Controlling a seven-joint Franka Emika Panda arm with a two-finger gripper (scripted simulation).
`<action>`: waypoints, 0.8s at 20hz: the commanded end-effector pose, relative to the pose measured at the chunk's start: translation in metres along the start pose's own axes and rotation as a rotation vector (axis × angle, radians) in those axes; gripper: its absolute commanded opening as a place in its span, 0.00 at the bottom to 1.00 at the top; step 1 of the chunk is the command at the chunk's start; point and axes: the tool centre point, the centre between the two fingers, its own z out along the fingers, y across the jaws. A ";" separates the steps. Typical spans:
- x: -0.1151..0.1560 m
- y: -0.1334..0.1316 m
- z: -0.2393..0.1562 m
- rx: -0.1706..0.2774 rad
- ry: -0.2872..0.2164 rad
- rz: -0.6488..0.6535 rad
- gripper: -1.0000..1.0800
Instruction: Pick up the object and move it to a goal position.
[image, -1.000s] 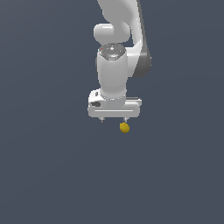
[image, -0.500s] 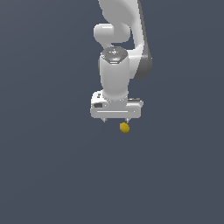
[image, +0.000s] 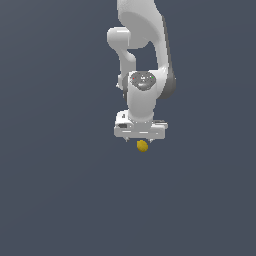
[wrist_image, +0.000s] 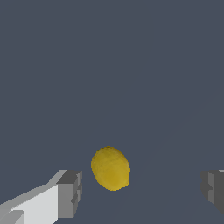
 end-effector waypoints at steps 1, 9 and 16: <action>-0.011 -0.008 0.018 -0.008 -0.009 0.016 0.96; -0.034 -0.022 0.050 -0.023 -0.023 0.046 0.96; -0.035 -0.023 0.054 -0.024 -0.025 0.046 0.96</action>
